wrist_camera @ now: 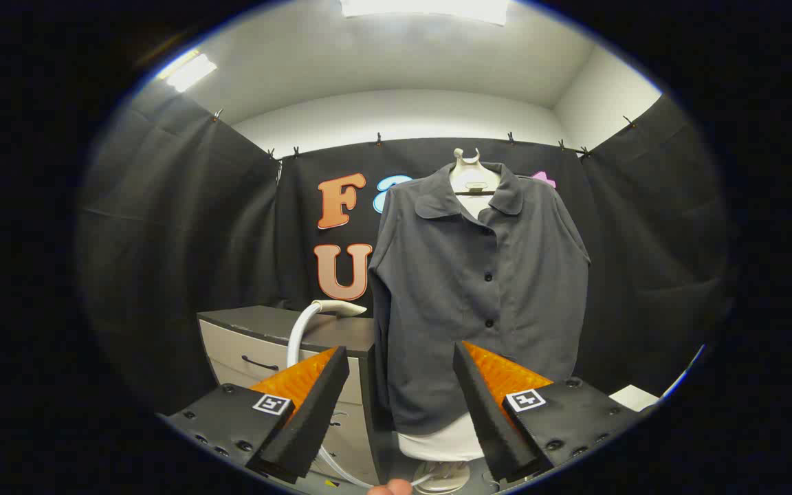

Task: Iron the clothes twice with a garment steamer, once on the left side and once on the right side.

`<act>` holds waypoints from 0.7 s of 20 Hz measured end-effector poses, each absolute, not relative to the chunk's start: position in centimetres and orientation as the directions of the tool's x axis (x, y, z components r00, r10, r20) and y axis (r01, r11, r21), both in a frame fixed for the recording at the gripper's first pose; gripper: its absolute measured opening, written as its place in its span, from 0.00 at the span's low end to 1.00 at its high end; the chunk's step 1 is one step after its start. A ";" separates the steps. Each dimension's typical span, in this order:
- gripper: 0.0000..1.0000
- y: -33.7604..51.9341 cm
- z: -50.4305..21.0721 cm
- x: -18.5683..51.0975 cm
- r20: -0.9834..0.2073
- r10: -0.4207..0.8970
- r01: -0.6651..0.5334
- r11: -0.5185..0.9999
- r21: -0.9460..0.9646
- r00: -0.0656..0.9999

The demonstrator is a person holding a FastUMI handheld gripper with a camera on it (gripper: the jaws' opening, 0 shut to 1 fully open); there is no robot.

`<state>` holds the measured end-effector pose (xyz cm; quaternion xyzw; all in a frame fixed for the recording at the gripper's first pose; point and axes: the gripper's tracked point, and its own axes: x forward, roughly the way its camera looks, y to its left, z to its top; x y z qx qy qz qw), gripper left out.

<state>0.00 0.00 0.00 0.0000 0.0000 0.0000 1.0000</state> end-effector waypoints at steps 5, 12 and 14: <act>0.98 0.4 1.4 -0.6 0.007 -0.053 0.053 0.999 -0.011 0.999; 0.98 2.7 -0.2 -1.4 -0.010 -0.058 0.058 0.998 -0.031 0.998; 0.97 2.7 -0.3 -1.6 -0.008 -0.057 0.056 0.998 -0.032 0.998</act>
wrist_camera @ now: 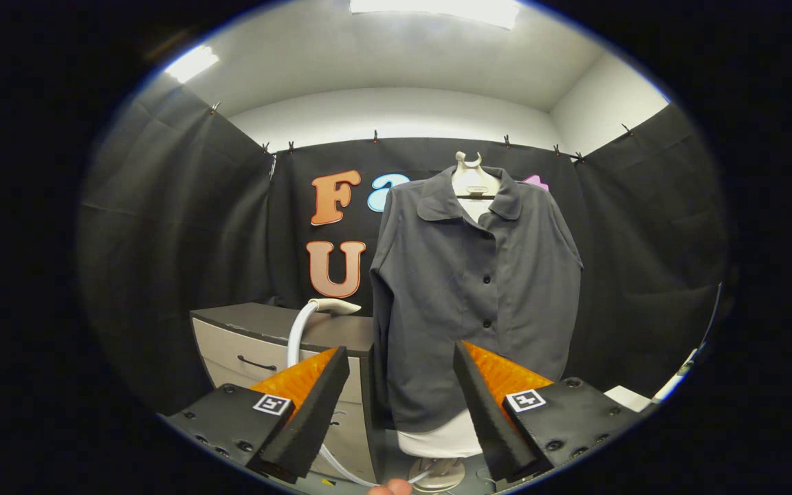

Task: Iron the clothes twice with a garment steamer, once on the left side and once on the right side.

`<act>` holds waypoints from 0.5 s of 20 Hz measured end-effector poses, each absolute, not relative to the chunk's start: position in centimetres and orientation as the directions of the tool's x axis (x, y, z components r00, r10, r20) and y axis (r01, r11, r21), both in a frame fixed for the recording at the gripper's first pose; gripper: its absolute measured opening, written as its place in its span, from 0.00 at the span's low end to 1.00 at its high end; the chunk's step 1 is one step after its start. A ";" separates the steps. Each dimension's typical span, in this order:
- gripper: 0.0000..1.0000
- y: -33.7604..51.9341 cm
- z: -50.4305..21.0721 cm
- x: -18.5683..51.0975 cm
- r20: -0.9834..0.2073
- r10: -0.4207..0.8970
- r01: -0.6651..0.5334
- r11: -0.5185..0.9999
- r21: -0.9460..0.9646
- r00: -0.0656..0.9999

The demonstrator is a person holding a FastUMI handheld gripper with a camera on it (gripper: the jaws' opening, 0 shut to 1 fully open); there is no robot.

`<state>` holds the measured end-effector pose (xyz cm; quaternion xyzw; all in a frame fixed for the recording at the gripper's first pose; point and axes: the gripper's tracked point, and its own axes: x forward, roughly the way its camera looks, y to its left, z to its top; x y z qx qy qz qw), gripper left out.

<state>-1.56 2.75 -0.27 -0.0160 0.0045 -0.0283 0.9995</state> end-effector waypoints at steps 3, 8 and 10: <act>0.98 2.7 -0.5 -1.3 -0.010 -0.057 0.056 0.998 -0.030 0.998; 0.98 2.8 0.0 -1.7 -0.004 -0.078 0.078 0.995 -0.055 0.997; 0.98 3.7 0.6 -2.0 0.009 -0.069 0.070 0.996 -0.064 0.998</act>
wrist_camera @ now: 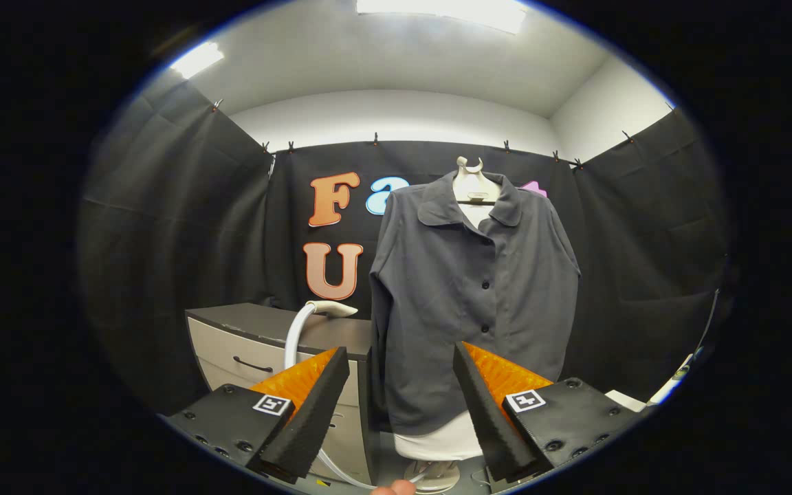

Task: Iron the clothes twice with a garment steamer, once on the left side and once on the right side.

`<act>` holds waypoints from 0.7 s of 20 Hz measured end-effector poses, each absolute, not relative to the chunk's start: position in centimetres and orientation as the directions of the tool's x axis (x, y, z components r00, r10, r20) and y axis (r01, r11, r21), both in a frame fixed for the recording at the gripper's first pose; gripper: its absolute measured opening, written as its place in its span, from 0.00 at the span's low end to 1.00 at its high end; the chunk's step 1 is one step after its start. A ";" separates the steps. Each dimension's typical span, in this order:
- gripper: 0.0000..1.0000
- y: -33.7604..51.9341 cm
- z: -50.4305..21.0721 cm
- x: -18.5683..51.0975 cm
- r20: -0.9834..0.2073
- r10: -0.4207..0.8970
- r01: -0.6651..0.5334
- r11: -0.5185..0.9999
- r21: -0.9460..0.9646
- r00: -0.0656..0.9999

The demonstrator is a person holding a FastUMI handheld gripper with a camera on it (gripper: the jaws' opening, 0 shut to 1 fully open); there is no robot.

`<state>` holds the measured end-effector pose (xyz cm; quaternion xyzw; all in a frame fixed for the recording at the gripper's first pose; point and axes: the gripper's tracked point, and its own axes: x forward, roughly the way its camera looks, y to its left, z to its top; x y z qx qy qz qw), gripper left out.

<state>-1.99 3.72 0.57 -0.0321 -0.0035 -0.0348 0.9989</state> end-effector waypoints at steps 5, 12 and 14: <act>0.98 7.2 1.9 -1.2 0.008 -0.033 0.034 0.998 -0.062 0.999; 0.98 11.2 5.8 1.2 0.019 -0.003 0.004 0.999 -0.043 1.000; 0.98 12.4 6.7 2.9 0.005 -0.003 0.003 0.999 -0.036 1.000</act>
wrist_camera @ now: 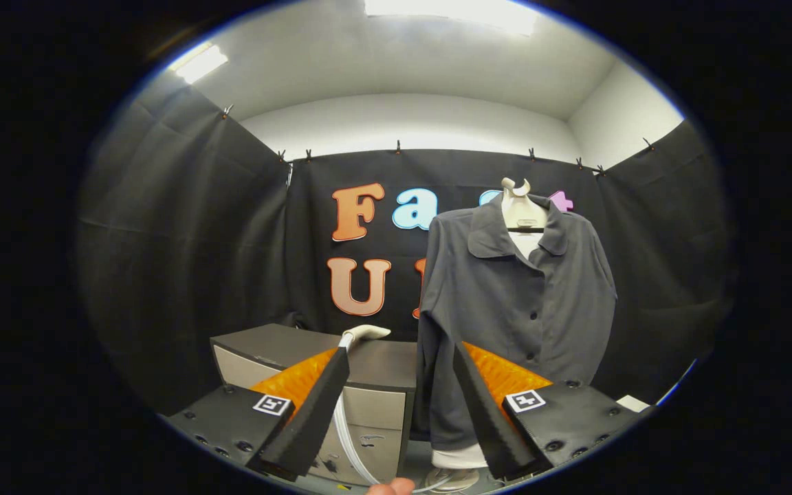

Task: Iron the clothes twice with a garment steamer, once on the left side and once on the right side.

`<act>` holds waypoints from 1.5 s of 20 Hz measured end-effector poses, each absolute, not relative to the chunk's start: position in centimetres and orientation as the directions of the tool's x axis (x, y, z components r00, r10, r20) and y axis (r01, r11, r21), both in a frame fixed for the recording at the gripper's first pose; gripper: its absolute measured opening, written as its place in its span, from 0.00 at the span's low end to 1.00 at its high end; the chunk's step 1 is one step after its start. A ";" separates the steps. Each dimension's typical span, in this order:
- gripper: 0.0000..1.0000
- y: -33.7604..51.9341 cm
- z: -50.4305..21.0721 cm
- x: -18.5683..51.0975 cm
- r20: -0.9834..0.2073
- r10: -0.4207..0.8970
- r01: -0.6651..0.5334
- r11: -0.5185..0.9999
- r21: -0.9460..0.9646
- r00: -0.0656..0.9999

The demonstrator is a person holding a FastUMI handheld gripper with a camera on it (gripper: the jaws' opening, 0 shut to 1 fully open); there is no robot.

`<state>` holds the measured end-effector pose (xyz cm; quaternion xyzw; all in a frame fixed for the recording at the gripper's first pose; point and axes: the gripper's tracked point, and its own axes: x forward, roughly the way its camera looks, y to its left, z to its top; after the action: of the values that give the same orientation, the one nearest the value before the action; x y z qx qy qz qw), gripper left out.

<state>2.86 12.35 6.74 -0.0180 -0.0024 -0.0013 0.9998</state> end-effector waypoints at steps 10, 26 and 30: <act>0.98 18.1 5.4 20.3 -0.225 -0.124 0.093 0.985 -0.142 0.966; 0.99 22.7 -12.1 48.4 -0.583 -0.265 0.056 0.934 -0.352 0.768; 0.98 22.7 -13.3 48.6 -0.613 -0.311 0.056 0.916 -0.398 0.726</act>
<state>48.63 22.68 -13.31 -0.1791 0.3559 -0.1007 0.9116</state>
